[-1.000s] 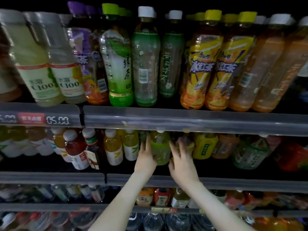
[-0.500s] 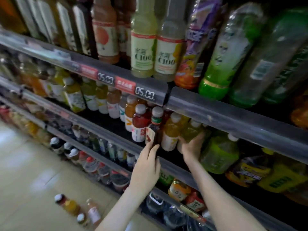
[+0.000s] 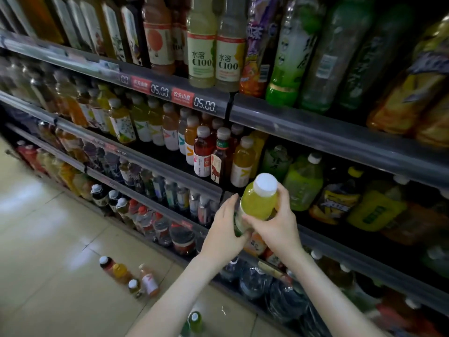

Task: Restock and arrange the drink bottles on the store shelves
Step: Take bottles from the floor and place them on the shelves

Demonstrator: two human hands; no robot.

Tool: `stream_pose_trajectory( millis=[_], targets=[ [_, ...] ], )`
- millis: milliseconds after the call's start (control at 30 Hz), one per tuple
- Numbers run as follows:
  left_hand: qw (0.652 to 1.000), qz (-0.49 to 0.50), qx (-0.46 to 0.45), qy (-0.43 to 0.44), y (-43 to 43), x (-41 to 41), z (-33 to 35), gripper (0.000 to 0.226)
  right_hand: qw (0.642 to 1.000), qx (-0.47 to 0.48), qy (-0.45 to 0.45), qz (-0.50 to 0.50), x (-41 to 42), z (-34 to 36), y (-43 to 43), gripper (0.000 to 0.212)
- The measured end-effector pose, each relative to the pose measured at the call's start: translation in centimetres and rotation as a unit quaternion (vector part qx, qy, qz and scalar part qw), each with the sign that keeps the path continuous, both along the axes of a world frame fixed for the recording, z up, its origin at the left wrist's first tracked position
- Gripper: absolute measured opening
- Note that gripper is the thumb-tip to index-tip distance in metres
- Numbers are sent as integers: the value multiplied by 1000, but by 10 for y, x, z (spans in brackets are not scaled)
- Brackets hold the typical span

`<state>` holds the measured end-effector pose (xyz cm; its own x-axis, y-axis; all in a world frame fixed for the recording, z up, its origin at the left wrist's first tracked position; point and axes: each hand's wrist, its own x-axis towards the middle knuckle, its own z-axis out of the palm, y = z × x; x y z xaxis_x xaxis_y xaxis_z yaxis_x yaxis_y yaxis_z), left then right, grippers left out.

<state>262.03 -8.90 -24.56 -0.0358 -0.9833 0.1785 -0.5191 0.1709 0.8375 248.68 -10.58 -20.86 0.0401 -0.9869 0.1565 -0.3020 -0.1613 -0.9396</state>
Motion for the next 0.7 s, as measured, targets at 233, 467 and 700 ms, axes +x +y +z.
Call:
stream_pose_trajectory(
  millis=[233,467,700],
  targets=[
    [993,6,84,82,93,25,38,61,995,20,-35,87,15,31,73,79],
    [991,72,88,64,138,96,63,54,967,88,-9,240,70,45,92,57],
    [992,77,94,20,138,209,93,55,962,82,-10,260,183,54,87,42]
  ],
)
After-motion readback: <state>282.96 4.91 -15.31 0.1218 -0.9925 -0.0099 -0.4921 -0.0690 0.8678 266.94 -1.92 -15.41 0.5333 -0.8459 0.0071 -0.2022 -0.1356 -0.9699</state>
